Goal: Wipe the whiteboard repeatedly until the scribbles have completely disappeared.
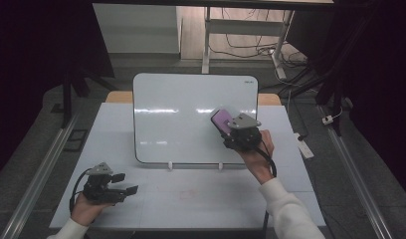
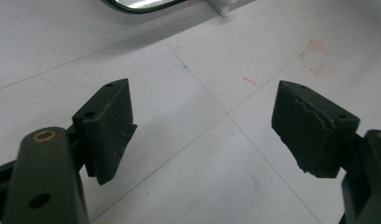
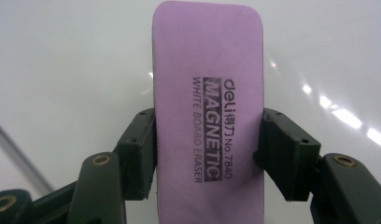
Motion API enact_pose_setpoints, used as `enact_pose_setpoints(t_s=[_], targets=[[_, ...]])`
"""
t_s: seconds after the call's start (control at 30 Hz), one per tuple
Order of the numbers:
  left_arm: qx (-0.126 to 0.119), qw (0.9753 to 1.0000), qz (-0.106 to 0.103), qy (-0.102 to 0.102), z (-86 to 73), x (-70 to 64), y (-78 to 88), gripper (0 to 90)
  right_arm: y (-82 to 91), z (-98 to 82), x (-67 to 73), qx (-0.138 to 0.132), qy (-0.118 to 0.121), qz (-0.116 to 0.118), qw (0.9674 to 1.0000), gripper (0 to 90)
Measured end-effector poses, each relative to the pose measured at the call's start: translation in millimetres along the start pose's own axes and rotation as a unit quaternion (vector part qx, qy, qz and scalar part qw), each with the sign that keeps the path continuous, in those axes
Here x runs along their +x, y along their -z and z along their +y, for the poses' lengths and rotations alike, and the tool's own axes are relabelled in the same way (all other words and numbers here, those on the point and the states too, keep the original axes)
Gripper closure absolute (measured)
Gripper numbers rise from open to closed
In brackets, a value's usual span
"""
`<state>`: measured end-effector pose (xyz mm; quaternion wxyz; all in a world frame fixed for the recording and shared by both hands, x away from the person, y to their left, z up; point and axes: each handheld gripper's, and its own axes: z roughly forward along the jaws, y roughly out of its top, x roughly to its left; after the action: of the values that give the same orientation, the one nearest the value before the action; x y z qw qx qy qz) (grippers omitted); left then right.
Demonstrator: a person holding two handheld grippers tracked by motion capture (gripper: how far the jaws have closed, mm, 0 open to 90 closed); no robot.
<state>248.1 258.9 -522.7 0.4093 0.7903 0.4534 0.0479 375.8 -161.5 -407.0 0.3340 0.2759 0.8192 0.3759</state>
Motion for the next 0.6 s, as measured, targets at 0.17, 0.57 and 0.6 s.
enact_pose_setpoints(t_s=[0.17,0.57,0.6], targets=[[0.001,1.0,-0.001,-0.003,0.6,-1.4,-1.0,21.6,22.1,-14.1,2.6,-0.01,-0.013,0.018,0.9997,40.1],[-0.018,0.9996,0.003,-0.021,1.6,-3.4,1.6,21.6,55.9,-48.2,26.3,-0.022,-0.029,0.076,0.9965,40.0],[-0.02,0.9996,0.003,-0.021,1.8,-3.9,2.0,21.6,57.1,-50.3,27.9,-0.023,-0.029,0.08,0.9961,40.0]])
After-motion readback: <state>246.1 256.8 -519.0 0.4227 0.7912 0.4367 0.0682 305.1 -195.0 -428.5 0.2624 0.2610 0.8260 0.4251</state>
